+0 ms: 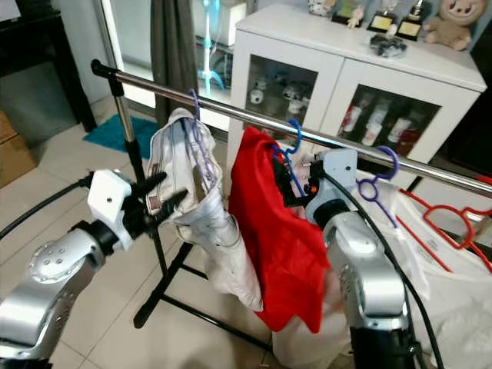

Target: Hang hanger

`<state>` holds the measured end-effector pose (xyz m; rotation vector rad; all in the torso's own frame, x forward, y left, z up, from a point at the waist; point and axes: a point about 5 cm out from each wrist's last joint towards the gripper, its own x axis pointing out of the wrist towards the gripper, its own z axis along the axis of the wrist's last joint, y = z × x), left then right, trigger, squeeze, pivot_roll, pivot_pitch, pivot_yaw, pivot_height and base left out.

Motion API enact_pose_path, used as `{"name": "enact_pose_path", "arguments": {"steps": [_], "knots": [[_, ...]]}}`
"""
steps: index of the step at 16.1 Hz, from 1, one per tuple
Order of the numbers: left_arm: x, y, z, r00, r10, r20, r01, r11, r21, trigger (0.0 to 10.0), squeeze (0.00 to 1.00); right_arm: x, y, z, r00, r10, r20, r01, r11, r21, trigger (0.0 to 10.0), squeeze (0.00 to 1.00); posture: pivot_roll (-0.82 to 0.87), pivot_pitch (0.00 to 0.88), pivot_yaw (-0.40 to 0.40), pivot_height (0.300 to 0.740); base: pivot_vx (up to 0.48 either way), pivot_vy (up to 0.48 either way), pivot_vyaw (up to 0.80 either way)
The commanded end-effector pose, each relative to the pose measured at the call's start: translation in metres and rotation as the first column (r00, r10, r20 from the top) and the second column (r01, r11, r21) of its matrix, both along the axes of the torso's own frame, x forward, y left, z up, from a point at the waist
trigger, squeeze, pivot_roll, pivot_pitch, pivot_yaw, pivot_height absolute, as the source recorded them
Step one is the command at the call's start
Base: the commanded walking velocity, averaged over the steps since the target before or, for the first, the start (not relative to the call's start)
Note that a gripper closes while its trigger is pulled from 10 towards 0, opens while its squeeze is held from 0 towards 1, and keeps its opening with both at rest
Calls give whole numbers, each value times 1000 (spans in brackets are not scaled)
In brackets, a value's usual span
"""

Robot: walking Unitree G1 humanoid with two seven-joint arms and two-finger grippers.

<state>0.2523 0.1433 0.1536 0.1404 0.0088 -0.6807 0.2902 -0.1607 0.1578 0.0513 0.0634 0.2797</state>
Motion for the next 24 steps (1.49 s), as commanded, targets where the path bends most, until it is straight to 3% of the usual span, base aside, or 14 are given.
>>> {"name": "enact_pose_path", "arguments": {"steps": [1, 3, 4, 5, 7, 8, 9, 24], "knots": [[-5, -6, 3, 996, -83, -12, 83, 997, -10, 10000, 0, 4, -2, 3, 1000, 19, -23, -19, 1000, -12, 10000, 1000, 3, 0, -71, 740, 0, 0, 0], [-13, -8, 2, 980, -189, -64, 189, 982, 5, 10000, 0, 10, 5, 0, 994, 66, -89, -71, 996, -54, 10000, 1000, 1, 0, -71, 740, 0, 0, 0], [-15, -8, 1, 973, -215, -84, 216, 976, 15, 10000, 0, 14, 6, 0, 993, 59, -104, -66, 996, -59, 10000, 169, -1, 0, -70, 740, 0, 0, 0], [-17, -7, 0, 968, -230, -101, 233, 972, 21, 10000, 0, 20, 7, 1, 992, 52, -115, -59, 996, -60, 10000, 0, -1, 0, -70, 740, 0, 0, 0], [-18, -6, 0, 966, -234, -108, 237, 971, 21, 10000, 0, 25, 12, 3, 984, 84, -157, -90, 995, -35, 10000, 0, 2, 0, -76, 740, 0, 0, 0], [-18, -5, 1, 968, -227, -107, 231, 973, 26, 10000, 0, 26, 12, 2, 981, 78, -180, -84, 996, -28, 3765, 0, 5, 0, -80, 740, 0, 0, 0], [-18, -5, 1, 969, -222, -108, 226, 974, 29, 10000, 0, 27, 11, 1, 979, 70, -192, -75, 997, -22, 0, 0, 5, 0, -80, 740, 0, 0, 0], [-13, -3, 1, 972, -209, -110, 215, 975, 46, 10000, 0, 31, 13, -5, 965, 52, -259, -57, 998, -12, 0, 0, 4, 0, -82, 740, 0, 0, 0]]}}
